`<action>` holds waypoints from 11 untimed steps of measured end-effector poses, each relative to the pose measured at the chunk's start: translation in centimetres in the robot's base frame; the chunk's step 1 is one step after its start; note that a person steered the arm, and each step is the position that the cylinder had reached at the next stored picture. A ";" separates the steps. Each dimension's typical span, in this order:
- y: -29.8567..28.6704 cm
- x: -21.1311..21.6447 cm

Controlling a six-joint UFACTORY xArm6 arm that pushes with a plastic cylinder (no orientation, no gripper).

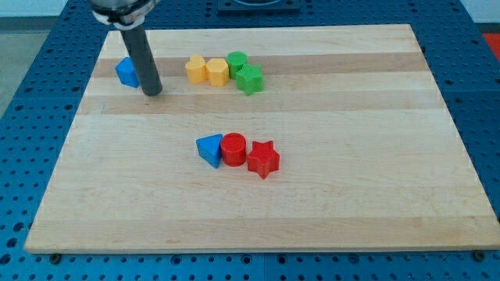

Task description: Move the cube towards the left top of the board

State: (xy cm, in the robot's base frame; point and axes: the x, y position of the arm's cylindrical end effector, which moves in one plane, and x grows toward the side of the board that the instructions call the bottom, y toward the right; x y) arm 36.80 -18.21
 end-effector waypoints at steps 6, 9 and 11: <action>-3.7 -2.4; -2.9 -6.5; -2.9 -7.8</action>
